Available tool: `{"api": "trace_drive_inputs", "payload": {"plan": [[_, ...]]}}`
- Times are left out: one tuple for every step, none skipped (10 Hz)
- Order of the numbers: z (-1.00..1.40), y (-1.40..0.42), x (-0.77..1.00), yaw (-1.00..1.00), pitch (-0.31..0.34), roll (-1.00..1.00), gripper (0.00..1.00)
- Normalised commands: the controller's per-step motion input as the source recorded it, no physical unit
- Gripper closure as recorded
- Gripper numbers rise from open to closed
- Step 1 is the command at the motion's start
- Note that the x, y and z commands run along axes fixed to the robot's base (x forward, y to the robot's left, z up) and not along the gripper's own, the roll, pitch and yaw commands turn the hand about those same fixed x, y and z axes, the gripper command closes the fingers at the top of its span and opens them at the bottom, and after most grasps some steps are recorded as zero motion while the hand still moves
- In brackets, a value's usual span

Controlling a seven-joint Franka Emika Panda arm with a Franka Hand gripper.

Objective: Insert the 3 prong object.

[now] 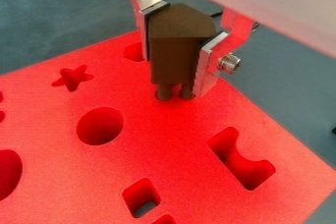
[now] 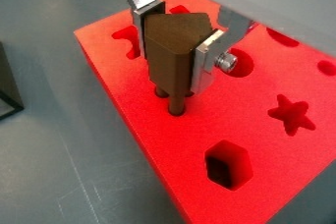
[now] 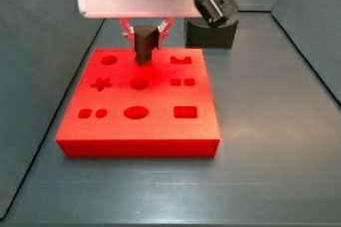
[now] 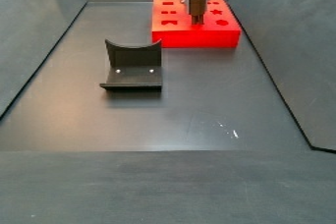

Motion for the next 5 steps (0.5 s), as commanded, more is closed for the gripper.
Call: {"api": "trace_drive_inputs", "payload": {"plan": [[-0.67, -0.06, 0.0, -0.11, 0.034, 0.27, 1.0], [-0.75, 0.05, 0.0, -0.12, 0.134, 0.0, 1.0], [-0.81, 0.09, 0.01, -0.11, 0.189, -0.05, 1.0], [-0.72, 0.11, 0.0, -0.11, 0.227, -0.07, 1.0], [-0.59, 0.06, 0.0, -0.03, 0.299, -0.07, 1.0]]}}
